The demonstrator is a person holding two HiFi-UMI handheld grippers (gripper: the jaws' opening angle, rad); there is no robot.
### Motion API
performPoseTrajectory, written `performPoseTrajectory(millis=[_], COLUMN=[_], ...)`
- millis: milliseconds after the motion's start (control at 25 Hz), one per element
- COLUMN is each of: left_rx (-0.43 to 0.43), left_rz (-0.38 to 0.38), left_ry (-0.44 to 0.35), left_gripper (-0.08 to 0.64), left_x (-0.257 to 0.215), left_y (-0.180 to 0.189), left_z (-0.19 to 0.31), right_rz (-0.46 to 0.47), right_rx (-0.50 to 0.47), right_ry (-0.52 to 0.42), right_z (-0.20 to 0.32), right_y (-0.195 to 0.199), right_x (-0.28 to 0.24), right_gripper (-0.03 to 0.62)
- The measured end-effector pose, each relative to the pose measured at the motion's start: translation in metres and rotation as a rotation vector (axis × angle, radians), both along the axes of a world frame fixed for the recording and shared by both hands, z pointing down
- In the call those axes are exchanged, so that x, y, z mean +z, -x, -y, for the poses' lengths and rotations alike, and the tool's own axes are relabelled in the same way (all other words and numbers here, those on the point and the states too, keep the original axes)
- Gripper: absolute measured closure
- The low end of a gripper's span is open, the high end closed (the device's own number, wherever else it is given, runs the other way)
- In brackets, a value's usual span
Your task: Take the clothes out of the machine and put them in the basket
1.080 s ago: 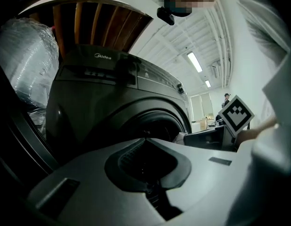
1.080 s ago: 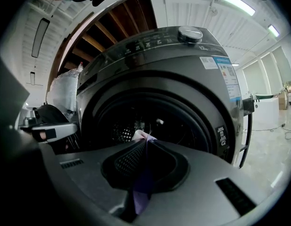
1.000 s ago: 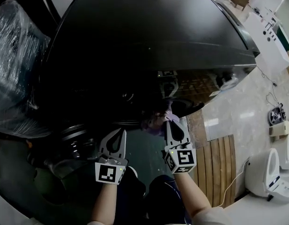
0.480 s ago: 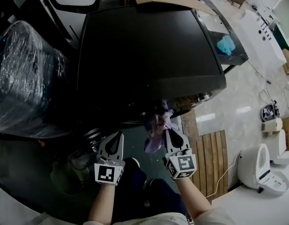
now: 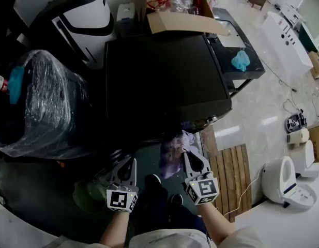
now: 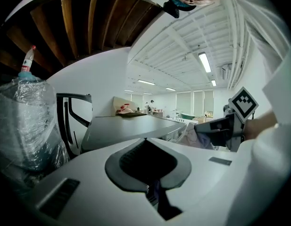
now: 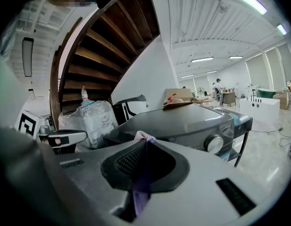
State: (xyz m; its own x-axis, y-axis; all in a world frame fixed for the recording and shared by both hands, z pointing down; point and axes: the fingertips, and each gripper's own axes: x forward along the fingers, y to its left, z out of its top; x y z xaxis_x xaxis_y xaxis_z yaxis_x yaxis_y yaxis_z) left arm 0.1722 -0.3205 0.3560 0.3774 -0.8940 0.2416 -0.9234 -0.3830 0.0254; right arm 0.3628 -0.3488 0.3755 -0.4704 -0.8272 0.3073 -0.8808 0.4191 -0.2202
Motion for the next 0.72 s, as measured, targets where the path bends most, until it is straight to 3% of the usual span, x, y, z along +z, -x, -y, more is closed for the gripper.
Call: performPoseTrajectory(millis=[280,720], left_rx=[0.044,0.052], left_rz=[-0.032,-0.070], left_ry=[-0.013,0.027], left_gripper=[0.540,0.540], left_x=[-0.069,-0.119], left_y=[0.001,0.032], left_z=[0.007,-0.009], right_rz=[-0.006,0.013], right_rx=[-0.022,0.009], right_ry=[0.007,-0.023], right_z=[-0.011,-0.022], right_y=[0.017,0.038], right_x=[-0.070,-0.140], right_gripper=[0.572,0.571])
